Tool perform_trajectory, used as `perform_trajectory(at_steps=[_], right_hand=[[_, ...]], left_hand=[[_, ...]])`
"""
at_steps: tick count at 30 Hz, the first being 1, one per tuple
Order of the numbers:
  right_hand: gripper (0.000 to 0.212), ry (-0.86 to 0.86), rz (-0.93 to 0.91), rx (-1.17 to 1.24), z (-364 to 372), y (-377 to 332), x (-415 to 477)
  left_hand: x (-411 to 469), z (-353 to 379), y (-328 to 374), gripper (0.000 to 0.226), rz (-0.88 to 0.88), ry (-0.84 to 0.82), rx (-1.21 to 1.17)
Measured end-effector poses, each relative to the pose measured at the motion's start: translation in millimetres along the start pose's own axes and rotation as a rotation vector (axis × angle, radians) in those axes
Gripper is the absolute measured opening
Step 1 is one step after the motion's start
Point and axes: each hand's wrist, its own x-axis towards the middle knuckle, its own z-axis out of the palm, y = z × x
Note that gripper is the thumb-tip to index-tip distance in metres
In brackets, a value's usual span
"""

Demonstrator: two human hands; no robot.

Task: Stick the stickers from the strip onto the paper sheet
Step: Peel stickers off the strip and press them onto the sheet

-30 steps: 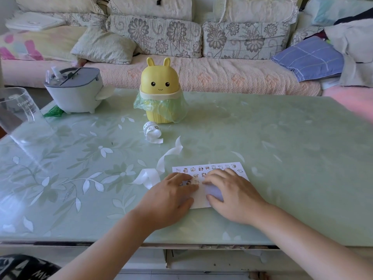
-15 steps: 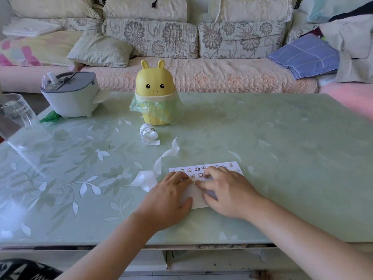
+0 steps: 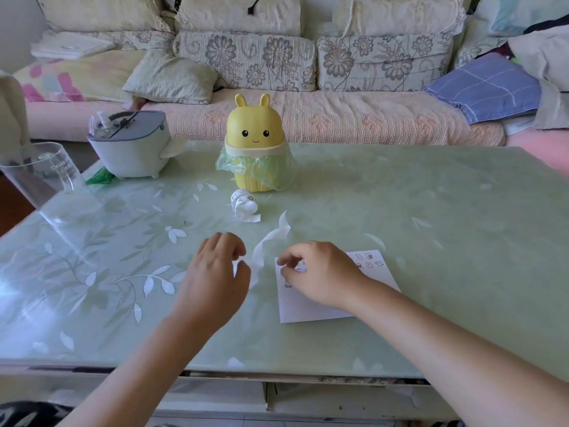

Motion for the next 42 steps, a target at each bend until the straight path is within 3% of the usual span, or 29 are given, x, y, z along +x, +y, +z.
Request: perform_trajectory(at_steps=[4,11,14,17,20,25,34,42], right_hand=[[0.024,-0.085,0.050,0.099,15,-16,11],[0.013,-0.118,0.121,0.247,29,-31,28],[0.022,-0.094,0.140,0.363,26,-38,32],[0.014,-0.068,0.194,0.521,18,-43,36],[0.008,-0.039,0.216,0.697,13,-46,43],[0.009,-0.002,0.226,0.791,14,-47,51],[0.027,0.059,0.077,0.603,16,-50,47],[0.013,0.175,-0.126,0.304,21,-45,44]], left_hand=[[-3,-5,-11,0.012,-0.208,-0.115,-0.003],[-4,-12,-22,0.015,-0.230,-0.327,-0.036],[-3,-15,-26,0.023,-0.181,-0.387,-0.100],[1,-17,-25,0.021,-0.184,-0.389,-0.193],[8,-19,-21,0.004,-0.249,-0.337,-0.281],[19,-23,-17,0.014,-0.466,-0.273,-0.586],[23,-27,-17,0.016,-0.611,-0.189,-0.720],[24,-31,-11,0.024,-0.656,-0.260,-0.808]])
